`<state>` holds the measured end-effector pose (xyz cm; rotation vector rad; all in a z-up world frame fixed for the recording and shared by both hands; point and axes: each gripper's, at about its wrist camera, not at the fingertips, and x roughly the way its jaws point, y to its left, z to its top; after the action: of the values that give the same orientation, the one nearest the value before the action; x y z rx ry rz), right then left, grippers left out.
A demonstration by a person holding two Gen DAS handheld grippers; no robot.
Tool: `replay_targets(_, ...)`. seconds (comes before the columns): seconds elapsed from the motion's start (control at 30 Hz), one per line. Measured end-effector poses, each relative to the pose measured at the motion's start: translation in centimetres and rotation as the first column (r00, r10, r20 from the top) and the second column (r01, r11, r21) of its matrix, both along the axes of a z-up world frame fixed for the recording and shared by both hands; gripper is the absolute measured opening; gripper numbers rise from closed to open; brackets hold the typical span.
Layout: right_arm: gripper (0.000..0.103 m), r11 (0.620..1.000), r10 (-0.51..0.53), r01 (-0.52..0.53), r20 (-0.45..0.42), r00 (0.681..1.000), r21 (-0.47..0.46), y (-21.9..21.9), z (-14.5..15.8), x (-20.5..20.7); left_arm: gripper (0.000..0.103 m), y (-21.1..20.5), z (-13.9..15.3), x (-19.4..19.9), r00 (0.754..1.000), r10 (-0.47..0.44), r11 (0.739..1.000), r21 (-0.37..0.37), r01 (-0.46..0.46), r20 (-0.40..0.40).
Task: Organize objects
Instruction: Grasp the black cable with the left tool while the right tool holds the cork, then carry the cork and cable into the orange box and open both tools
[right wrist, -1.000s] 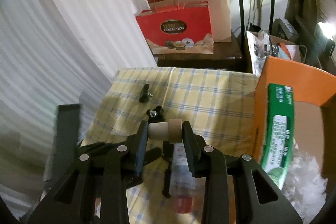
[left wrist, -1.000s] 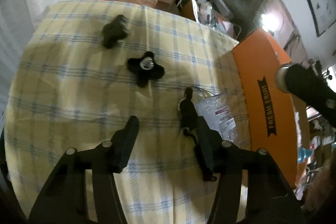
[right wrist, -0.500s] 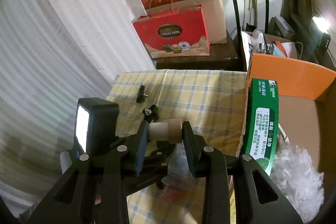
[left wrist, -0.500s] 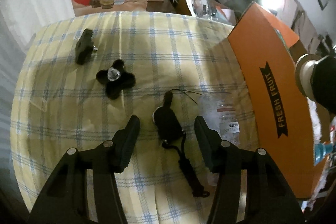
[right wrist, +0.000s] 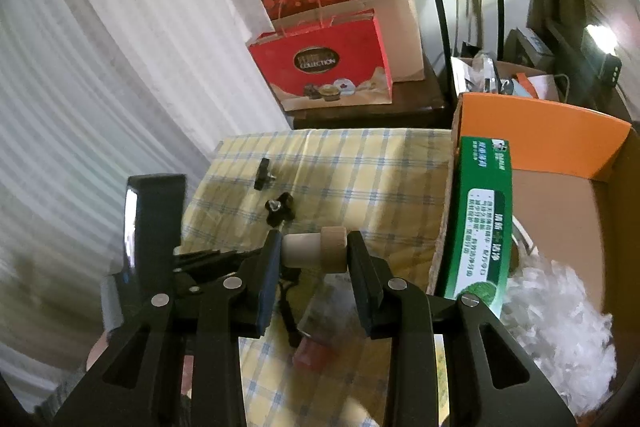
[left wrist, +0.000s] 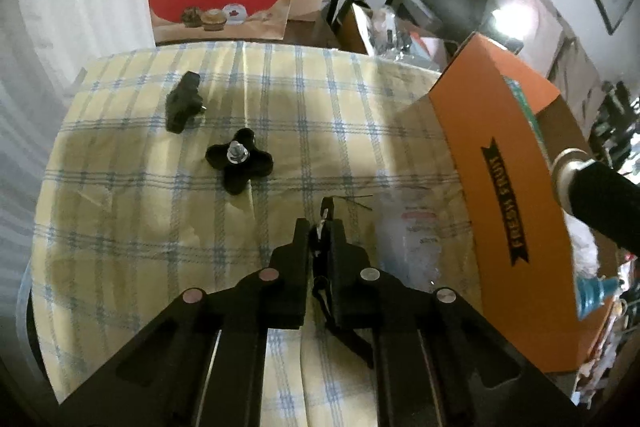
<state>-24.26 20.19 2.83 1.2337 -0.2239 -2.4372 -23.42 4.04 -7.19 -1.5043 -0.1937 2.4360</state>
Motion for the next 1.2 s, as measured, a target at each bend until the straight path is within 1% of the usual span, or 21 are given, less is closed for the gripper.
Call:
replay_targets(0.13,0.033,1.000,-0.006,0.006,-0.011,1.000,-0.002,0.6,0.6,0.8,0.008,-0.5,0.7,0.8,1.000,0.000,0.999,0.049,0.000,0.006)
replay_targets(0.27,0.033,1.000,-0.011,0.011,-0.020,1.000,-0.002,1.3,1.3,1.8,0.008,-0.5,2.3,1.9,1.000,0.002,0.998,0.068,-0.001,-0.019)
replay_targets(0.4,0.033,1.000,-0.021,0.021,-0.037,0.999,-0.004,2.3,2.1,3.0,0.008,-0.6,5.1,3.1,0.997,0.003,0.995,0.101,0.005,-0.072)
replay_targets(0.6,0.033,0.999,-0.051,0.049,-0.061,0.997,-0.023,4.8,3.3,4.4,0.008,0.6,9.3,4.8,0.988,-0.028,0.992,0.118,0.046,-0.150)
replay_targets(0.77,0.033,0.996,-0.088,0.087,-0.075,0.993,-0.020,7.7,3.9,5.7,0.008,2.8,12.3,5.9,0.977,-0.073,0.985,0.139,0.102,-0.200)
replay_targets(0.87,0.033,0.993,-0.114,0.113,-0.076,0.991,-0.014,9.5,4.0,6.3,0.008,5.0,13.9,6.5,0.966,-0.110,0.981,0.131,0.143,-0.234)
replay_targets(1.03,0.033,0.988,-0.154,0.154,-0.067,0.986,-0.006,12.2,3.8,7.0,0.008,8.2,15.0,6.8,0.954,-0.158,0.972,0.128,0.195,-0.255)
replay_targets(1.2,0.033,0.979,-0.201,0.201,-0.055,0.978,0.002,15.3,3.4,7.8,0.008,11.6,15.6,6.6,0.945,-0.196,0.961,0.143,0.238,-0.261)
